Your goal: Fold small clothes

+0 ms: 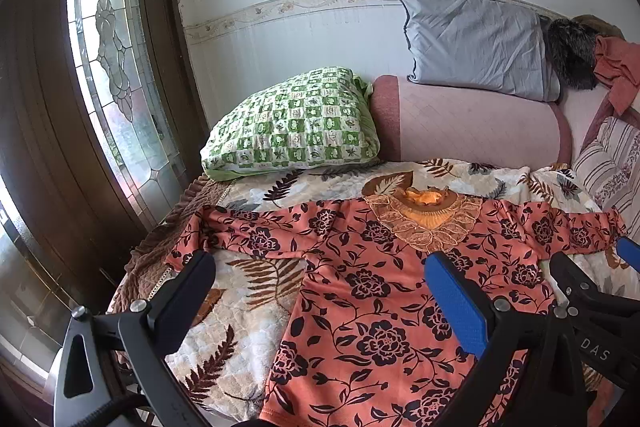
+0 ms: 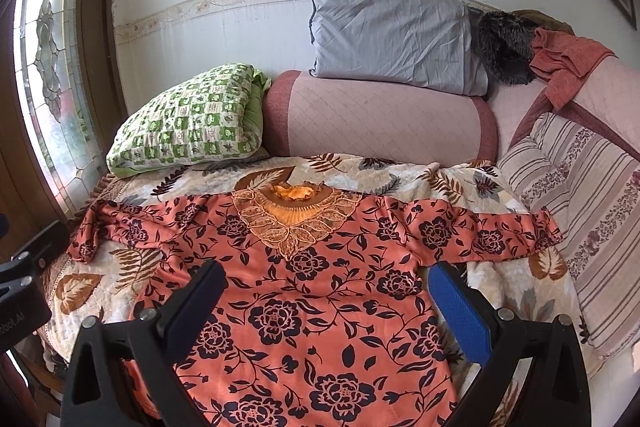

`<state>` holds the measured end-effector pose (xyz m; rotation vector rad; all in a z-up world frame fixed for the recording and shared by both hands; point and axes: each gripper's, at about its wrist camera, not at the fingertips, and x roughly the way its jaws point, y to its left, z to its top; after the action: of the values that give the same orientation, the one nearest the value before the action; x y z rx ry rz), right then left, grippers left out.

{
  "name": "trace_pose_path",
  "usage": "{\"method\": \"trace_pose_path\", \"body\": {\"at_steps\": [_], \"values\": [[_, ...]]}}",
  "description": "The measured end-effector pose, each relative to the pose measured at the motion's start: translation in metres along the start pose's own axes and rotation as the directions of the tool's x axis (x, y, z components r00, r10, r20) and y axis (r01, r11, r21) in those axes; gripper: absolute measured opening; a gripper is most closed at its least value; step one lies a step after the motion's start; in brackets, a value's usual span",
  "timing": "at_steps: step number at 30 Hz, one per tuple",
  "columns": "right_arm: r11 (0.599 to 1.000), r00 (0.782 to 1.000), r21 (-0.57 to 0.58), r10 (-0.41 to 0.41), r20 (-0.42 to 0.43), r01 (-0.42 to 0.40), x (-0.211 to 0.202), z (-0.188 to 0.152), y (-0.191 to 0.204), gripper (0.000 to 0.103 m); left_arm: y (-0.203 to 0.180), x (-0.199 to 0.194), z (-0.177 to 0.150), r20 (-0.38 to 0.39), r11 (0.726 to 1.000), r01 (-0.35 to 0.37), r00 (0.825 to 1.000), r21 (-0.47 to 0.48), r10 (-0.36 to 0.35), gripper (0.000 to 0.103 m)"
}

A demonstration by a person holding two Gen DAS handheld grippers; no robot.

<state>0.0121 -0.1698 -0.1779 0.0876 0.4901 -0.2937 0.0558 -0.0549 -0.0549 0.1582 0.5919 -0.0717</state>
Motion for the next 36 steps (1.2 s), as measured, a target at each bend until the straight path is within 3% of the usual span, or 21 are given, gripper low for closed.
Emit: {"method": "trace_pose_path", "body": {"at_steps": [10, 15, 18, 20, 23, 27, 29, 32, 33, 36], "values": [[1.0, 1.0, 0.009, -0.008, -0.028, 0.008, 0.027, 0.003, -0.009, 0.103, -0.013, 0.027, 0.003, -0.024, 1.0, -0.002, 1.0, 0.016, 0.002, 0.103], [1.0, 0.999, 0.026, -0.016, -0.047, 0.017, 0.054, 0.003, -0.024, 0.103, -0.027, 0.062, 0.001, -0.04, 1.0, 0.022, 0.999, 0.022, -0.022, 0.103], [0.997, 0.998, 0.08, 0.003, -0.068, 0.002, 0.081, 0.002, -0.054, 0.103, -0.037, 0.104, -0.003, -0.075, 0.999, 0.044, 0.996, 0.008, -0.043, 0.103], [0.987, 0.994, 0.162, 0.028, -0.105, -0.01, 0.108, -0.002, -0.09, 0.103, -0.044, 0.141, -0.007, -0.135, 0.998, 0.067, 0.988, -0.019, -0.069, 0.103], [0.949, 0.986, 0.312, 0.003, -0.166, 0.05, 0.152, -0.015, -0.168, 0.103, -0.052, 0.194, -0.017, -0.196, 0.995, 0.062, 0.978, -0.076, -0.076, 0.103], [0.821, 0.977, 0.559, 0.008, -0.214, 0.116, 0.197, -0.048, -0.296, 0.103, -0.067, 0.248, -0.027, -0.216, 0.994, 0.039, 0.975, -0.097, -0.06, 0.103], [0.729, 0.984, 0.68, 0.053, -0.167, 0.076, 0.211, -0.065, -0.353, 0.101, -0.07, 0.265, -0.031, -0.22, 0.992, 0.041, 0.973, -0.121, -0.067, 0.103], [0.6, 0.994, 0.799, 0.055, -0.092, 0.041, 0.225, -0.083, -0.413, 0.096, -0.071, 0.278, -0.041, -0.203, 0.983, 0.078, 0.973, -0.169, -0.112, 0.103], [0.561, 0.997, 0.828, 0.055, -0.06, 0.019, 0.23, -0.089, -0.43, 0.092, -0.072, 0.282, -0.042, -0.2, 0.982, 0.082, 0.973, -0.171, -0.116, 0.103], [0.444, 0.998, 0.896, 0.063, -0.02, -0.011, 0.252, -0.104, -0.468, 0.064, -0.081, 0.289, -0.044, -0.159, 0.989, 0.073, 0.983, -0.132, -0.094, 0.103]]}}
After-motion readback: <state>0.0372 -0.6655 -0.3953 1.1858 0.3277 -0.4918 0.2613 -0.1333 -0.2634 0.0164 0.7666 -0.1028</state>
